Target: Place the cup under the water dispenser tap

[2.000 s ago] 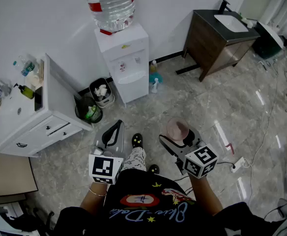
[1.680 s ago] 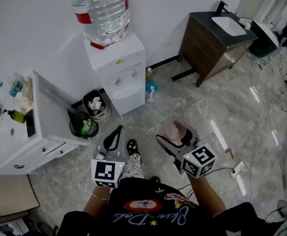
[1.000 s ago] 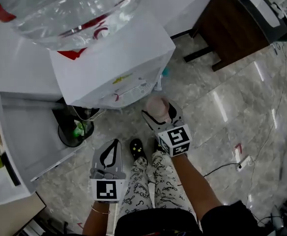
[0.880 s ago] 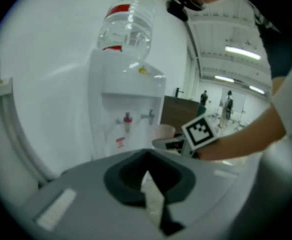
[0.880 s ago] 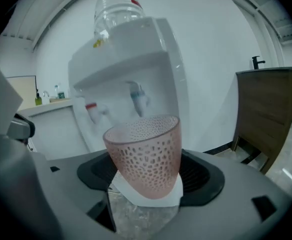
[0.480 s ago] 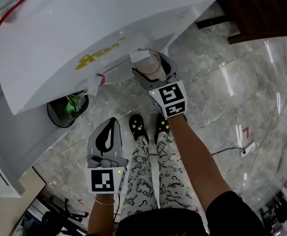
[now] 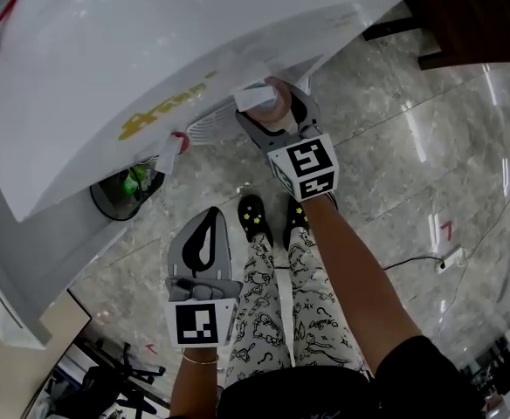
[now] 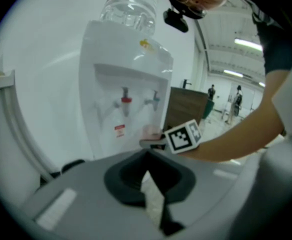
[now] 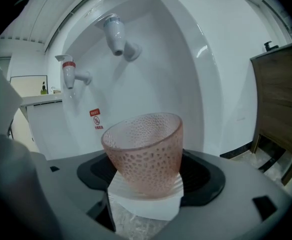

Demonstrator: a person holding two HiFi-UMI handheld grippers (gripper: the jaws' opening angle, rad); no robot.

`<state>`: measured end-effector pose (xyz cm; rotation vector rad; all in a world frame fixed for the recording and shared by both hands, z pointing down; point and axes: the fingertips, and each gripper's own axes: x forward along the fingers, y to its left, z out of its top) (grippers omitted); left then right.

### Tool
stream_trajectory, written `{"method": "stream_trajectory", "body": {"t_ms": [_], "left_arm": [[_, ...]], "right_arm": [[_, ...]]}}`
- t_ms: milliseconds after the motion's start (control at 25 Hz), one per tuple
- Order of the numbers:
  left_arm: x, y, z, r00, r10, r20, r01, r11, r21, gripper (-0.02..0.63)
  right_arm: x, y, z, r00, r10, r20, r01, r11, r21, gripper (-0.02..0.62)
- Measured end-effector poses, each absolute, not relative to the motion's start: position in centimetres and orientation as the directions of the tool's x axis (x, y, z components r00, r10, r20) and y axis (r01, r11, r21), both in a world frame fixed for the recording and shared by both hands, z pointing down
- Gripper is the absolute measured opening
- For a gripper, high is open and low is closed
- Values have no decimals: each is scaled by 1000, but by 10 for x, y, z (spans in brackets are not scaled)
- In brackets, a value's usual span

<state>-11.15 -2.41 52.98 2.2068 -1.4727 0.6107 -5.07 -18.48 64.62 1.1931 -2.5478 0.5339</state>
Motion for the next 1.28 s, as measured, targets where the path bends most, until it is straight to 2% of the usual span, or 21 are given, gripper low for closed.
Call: {"method": "stream_trajectory", "body": {"t_ms": [200, 560, 760, 800, 840, 880, 1040, 1160, 1280], "left_arm": [[-123, -30, 518, 328, -786, 524, -945, -270, 187, -2], [-130, -18, 515, 312, -795, 520, -948, -224, 227, -2], [-123, -15, 496, 315, -801, 510, -949, -247, 198, -2], [-121, -16, 488, 320, -804, 502, -947, -253, 199, -2], [-119, -17, 477, 328, -807, 492, -944, -258, 205, -2], [-116, -16, 464, 336, -810, 481, -941, -266, 209, -2], [-108, -9, 397, 375, -802, 465, -927, -321, 195, -2], [-101, -9, 342, 442, -792, 421, -896, -406, 177, -2], [-107, -15, 295, 444, -810, 382, -896, -409, 175, -2]], "right_arm": [[-50, -183, 646, -647, -655, 390, -760, 593, -264, 356], [-42, -152, 676, -628, -565, 536, -760, 595, -263, 356], [-21, -96, 629, -692, -563, 451, -722, 544, -427, 353], [-20, -81, 613, -718, -539, 440, -696, 564, -445, 340], [-19, -64, 598, -739, -509, 442, -673, 588, -449, 240], [-19, -46, 581, -755, -481, 446, -653, 606, -453, 29], [-8, 3, 489, -791, -434, 431, -610, 613, -502, 14], [5, -3, 402, -790, -497, 360, -613, 619, -491, 14], [18, -24, 317, -772, -573, 277, -631, 633, -449, 14]]}}
